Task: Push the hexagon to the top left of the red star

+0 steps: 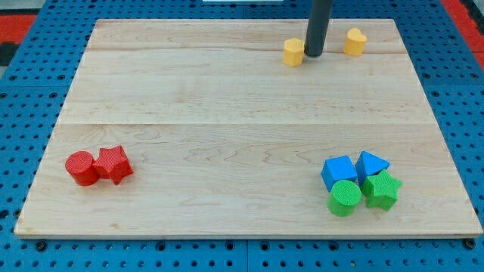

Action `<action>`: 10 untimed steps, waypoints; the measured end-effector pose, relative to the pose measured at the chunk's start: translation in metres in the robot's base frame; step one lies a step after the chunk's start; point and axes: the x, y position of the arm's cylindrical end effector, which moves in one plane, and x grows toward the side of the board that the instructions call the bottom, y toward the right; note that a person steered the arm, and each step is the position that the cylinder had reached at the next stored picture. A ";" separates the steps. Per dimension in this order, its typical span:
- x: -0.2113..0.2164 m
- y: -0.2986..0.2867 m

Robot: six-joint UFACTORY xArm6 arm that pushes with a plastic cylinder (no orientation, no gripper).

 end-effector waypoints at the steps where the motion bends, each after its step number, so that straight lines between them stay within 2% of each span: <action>1: -0.010 -0.036; 2: -0.057 -0.024; 3: -0.056 -0.097; 4: -0.031 -0.191; 6: 0.017 -0.196; 7: 0.063 -0.208; 8: 0.104 -0.253; 9: 0.125 -0.252; 10: 0.125 -0.236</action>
